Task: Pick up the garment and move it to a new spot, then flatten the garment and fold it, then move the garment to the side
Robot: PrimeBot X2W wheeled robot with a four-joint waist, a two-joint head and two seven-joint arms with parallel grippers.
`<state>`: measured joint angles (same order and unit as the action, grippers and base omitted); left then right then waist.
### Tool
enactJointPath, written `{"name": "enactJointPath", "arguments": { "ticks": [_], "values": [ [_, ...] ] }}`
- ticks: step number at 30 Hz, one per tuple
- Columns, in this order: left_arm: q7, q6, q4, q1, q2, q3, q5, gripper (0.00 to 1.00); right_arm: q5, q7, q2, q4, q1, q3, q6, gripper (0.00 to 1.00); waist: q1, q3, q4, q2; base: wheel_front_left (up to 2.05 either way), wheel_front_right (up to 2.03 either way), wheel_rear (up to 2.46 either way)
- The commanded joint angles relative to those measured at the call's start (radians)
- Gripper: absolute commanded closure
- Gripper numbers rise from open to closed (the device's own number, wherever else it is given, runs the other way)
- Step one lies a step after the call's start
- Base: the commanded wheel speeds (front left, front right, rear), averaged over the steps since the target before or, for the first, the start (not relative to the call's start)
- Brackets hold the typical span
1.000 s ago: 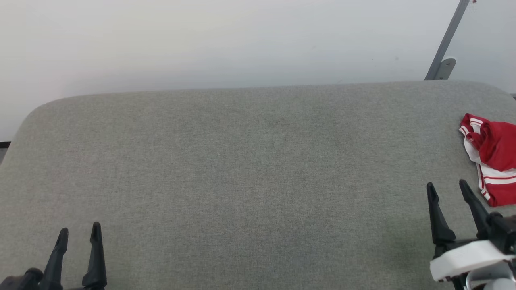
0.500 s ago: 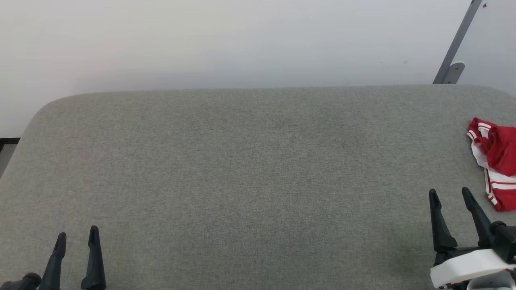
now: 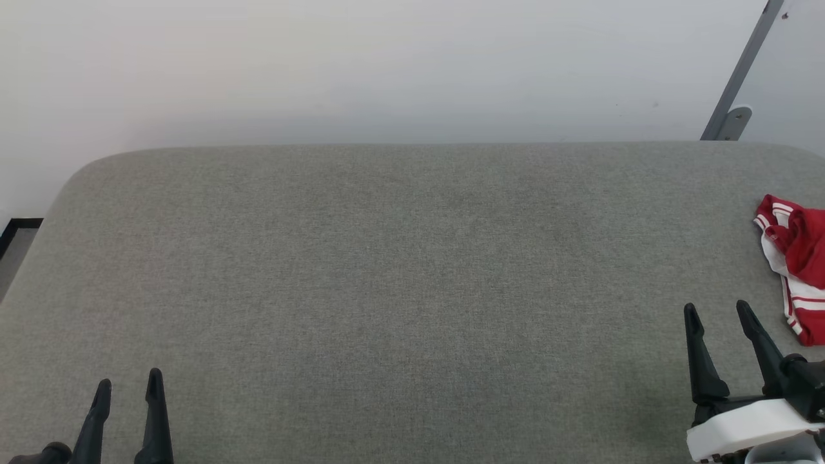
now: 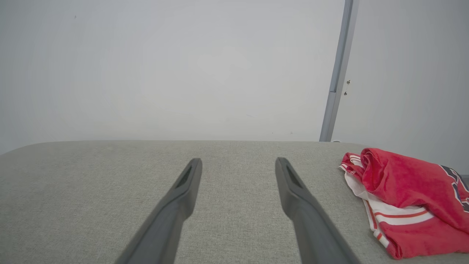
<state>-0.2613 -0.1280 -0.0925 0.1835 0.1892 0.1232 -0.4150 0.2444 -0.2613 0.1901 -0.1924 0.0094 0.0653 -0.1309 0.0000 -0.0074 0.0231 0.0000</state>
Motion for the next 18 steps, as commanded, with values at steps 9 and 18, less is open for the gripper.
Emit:
{"name": "enactJointPath", "arguments": {
  "ticks": [9,18],
  "values": [
    [-0.004,-0.003,-0.007,0.002,-0.005,-0.008,-0.008,0.0,-0.005,-0.004,0.003,-0.001,-0.005,-0.005,0.0,0.0,0.0,-0.006,0.009,0.0,0.0,0.0,0.0],
    [0.004,0.0,-0.035,0.004,-0.021,-0.006,-0.009,1.0,0.004,0.003,-0.01,-0.028,0.007,-0.003,0.0,1.0,0.0,-0.008,0.013,0.0,0.0,0.0,0.0]
  ]
}}
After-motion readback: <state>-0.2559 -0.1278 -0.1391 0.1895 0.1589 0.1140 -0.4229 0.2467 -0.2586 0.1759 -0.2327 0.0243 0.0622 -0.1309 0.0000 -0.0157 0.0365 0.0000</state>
